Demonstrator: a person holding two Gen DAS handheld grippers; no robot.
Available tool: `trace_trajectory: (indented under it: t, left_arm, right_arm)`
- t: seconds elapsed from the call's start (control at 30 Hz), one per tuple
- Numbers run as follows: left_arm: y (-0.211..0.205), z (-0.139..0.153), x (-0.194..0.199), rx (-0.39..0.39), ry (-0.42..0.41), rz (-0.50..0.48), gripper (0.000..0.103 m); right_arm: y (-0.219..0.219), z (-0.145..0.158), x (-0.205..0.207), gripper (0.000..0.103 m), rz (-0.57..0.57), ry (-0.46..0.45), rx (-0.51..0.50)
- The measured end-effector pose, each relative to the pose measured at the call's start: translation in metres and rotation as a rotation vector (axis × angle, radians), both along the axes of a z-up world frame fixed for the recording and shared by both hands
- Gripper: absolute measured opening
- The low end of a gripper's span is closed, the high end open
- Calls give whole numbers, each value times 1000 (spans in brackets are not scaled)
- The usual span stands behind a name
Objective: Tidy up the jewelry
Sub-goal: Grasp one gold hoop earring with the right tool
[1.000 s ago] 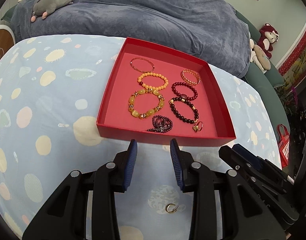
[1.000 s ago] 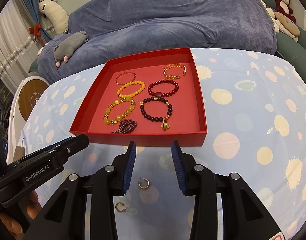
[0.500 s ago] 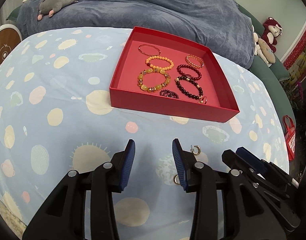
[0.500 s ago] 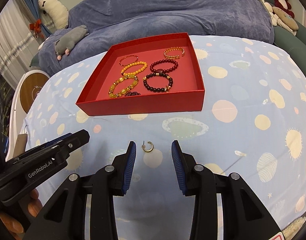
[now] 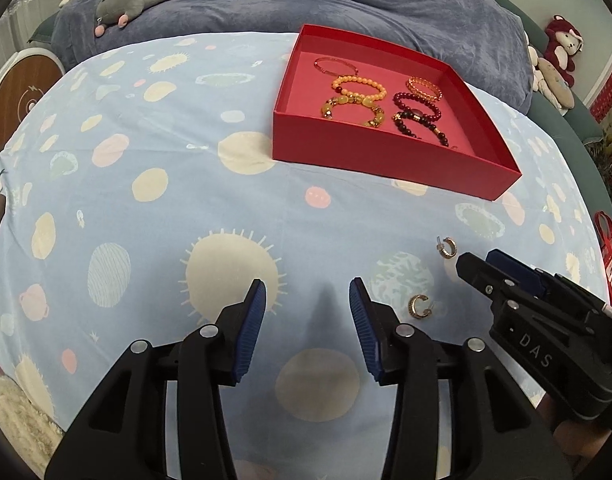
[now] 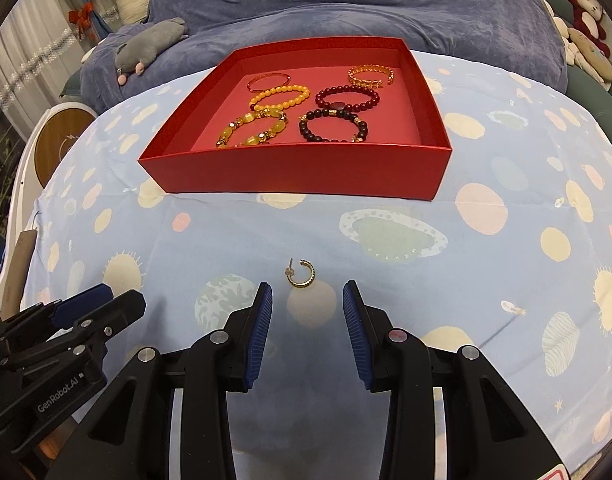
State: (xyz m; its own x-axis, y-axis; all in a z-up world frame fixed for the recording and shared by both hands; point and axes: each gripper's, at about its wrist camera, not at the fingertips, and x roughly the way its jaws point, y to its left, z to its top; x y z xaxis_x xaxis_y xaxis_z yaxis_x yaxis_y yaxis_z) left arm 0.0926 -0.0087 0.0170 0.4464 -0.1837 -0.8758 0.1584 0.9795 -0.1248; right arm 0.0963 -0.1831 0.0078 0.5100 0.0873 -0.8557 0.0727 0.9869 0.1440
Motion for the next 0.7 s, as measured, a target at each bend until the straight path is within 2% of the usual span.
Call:
trace_trajectory:
  t: [0.47, 0.57, 0.63, 0.7]
  left_arm:
    - [2, -12, 3, -3, 24, 2, 42]
    - [1, -12, 2, -3, 24, -5, 45]
    - [0, -12, 1, -6, 22, -10, 46]
    - [-4, -10, 1, -6, 21, -18, 46]
  right_arm:
    - [8, -16, 21, 35, 24, 15, -32]
    - [11, -16, 22, 28, 37, 10, -70]
    - [11, -17, 21, 18, 46, 7, -95]
    - [8, -17, 18, 17, 42, 7, -88]
